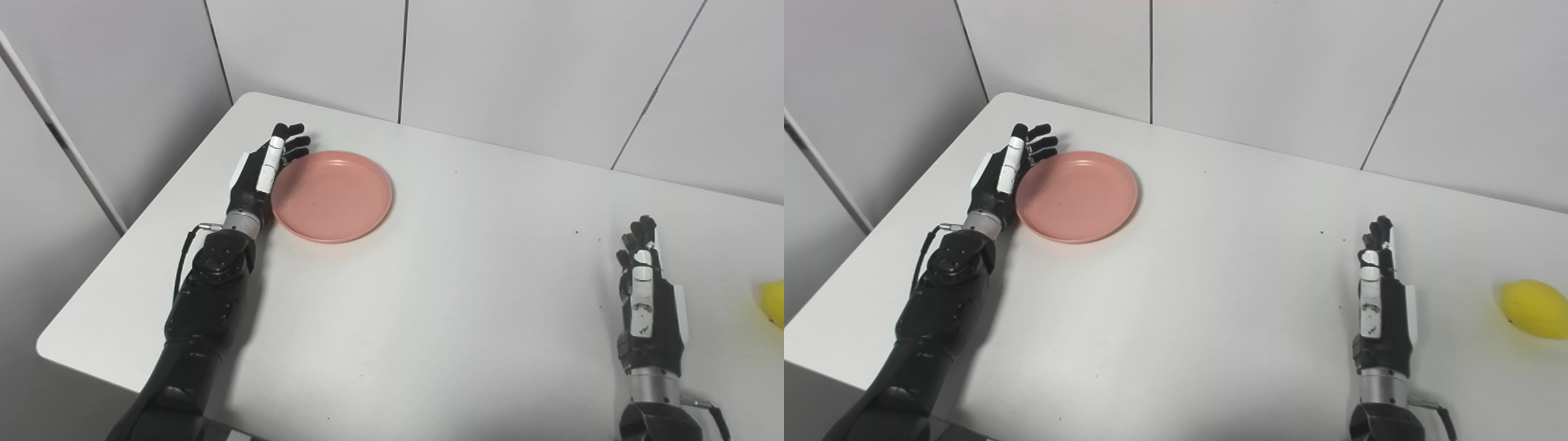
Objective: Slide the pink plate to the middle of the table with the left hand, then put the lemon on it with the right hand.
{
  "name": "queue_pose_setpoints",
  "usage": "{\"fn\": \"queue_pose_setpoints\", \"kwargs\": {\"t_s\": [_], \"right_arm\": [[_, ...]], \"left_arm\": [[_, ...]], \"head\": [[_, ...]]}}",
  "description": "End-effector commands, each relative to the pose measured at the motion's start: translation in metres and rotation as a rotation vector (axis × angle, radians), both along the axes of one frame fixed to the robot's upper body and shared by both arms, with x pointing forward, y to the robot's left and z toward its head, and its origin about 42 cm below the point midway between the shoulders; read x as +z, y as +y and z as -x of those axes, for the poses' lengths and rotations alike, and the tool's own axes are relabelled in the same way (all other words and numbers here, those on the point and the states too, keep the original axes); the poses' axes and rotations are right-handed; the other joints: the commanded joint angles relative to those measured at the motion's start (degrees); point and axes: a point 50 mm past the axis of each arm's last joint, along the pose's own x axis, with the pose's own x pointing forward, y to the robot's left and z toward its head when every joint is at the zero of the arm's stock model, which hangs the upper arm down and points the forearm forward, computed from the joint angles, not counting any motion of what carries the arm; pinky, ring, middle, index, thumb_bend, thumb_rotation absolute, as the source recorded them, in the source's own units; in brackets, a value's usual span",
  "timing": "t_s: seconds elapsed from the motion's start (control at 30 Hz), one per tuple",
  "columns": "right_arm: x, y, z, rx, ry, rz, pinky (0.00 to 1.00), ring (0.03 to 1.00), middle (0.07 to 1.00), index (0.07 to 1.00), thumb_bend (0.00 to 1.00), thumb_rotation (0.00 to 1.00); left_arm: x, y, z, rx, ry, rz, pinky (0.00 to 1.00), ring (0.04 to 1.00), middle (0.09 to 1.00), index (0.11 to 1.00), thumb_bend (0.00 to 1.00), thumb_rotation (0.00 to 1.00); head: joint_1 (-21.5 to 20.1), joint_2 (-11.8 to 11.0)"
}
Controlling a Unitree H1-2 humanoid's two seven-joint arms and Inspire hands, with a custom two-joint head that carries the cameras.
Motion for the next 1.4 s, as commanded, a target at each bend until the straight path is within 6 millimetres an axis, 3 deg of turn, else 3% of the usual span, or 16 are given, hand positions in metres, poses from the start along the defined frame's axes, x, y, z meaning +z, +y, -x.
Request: {"fn": "queue_pose_setpoints", "kwargs": {"t_s": [0.0, 0.5, 0.87, 1.37], "right_arm": [[0.015, -0.001, -0.005, 0.009, -0.083, 0.003, 1.0, 1.0, 1.0, 1.0, 0.71, 1.0], [0.015, -0.001, -0.004, 0.008, -0.08, 0.0, 1.0, 1.0, 1.0, 1.0, 0.7, 1.0], [0.018, 0.003, -0.002, 0.009, -0.079, 0.001, 1.0, 1.0, 1.0, 1.0, 0.7, 1.0], [0.027, 0.022, -0.001, 0.014, -0.074, -0.017, 1.0, 1.0, 1.0, 1.0, 0.73, 0.99]], "left_arm": [[0.022, -0.007, -0.009, -0.045, -0.064, -0.032, 0.83, 0.825, 0.814, 0.807, 0.77, 1.0], [0.027, -0.051, -0.013, -0.136, -0.062, 0.006, 0.84, 0.83, 0.821, 0.809, 0.77, 1.0], [0.026, -0.096, -0.011, -0.222, -0.009, -0.043, 0.88, 0.872, 0.854, 0.845, 0.77, 1.0], [0.033, -0.12, -0.004, -0.283, 0.023, -0.046, 0.87, 0.871, 0.859, 0.848, 0.72, 1.0]], "head": [[-0.04, 0.03], [-0.02, 0.23], [-2.84, 1.59], [-12.57, 4.69]]}}
